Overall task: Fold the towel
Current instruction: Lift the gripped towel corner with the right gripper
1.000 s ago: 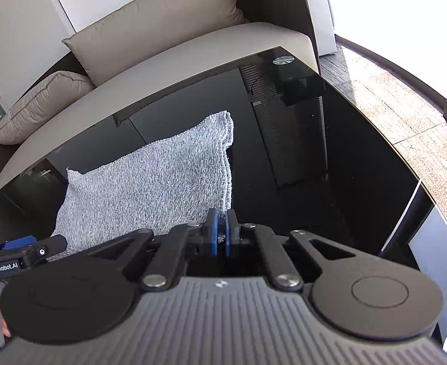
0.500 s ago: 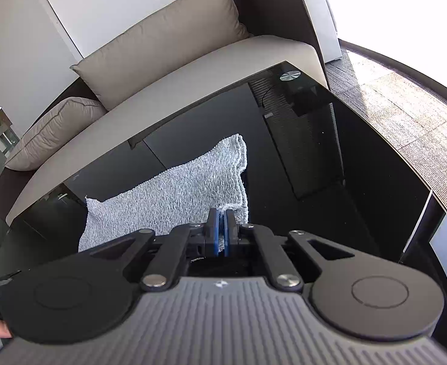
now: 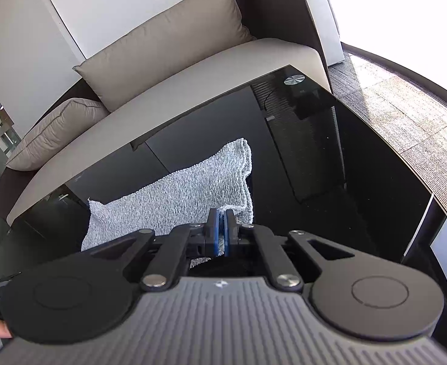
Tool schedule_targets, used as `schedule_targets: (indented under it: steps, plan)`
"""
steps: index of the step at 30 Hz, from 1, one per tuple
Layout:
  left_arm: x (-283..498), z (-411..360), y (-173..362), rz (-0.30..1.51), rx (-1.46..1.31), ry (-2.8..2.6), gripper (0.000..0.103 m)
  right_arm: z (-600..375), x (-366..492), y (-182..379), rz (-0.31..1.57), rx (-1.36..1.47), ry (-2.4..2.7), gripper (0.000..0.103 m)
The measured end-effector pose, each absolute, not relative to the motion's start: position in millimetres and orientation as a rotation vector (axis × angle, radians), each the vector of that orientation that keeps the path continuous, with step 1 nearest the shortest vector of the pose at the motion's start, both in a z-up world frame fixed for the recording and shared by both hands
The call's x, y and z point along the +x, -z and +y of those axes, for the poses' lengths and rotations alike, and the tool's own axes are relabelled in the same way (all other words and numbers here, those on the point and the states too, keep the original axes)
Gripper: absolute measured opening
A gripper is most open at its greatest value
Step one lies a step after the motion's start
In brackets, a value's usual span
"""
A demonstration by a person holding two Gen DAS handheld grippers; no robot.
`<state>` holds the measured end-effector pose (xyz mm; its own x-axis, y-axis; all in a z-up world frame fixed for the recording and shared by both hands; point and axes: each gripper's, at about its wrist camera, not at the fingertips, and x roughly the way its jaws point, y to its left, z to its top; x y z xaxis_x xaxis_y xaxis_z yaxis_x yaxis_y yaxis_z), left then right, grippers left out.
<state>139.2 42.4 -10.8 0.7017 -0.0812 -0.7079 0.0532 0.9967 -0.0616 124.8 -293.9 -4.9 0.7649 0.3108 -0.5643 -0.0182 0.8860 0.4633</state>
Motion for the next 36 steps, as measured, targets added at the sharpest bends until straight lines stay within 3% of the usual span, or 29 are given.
schedule_targets:
  steps: [36]
  plan:
    - [129.2,93.2,1.4,0.8,-0.099,0.016,0.102,-224.2,147.4,-19.3,0.6,0.458,-0.34,0.003]
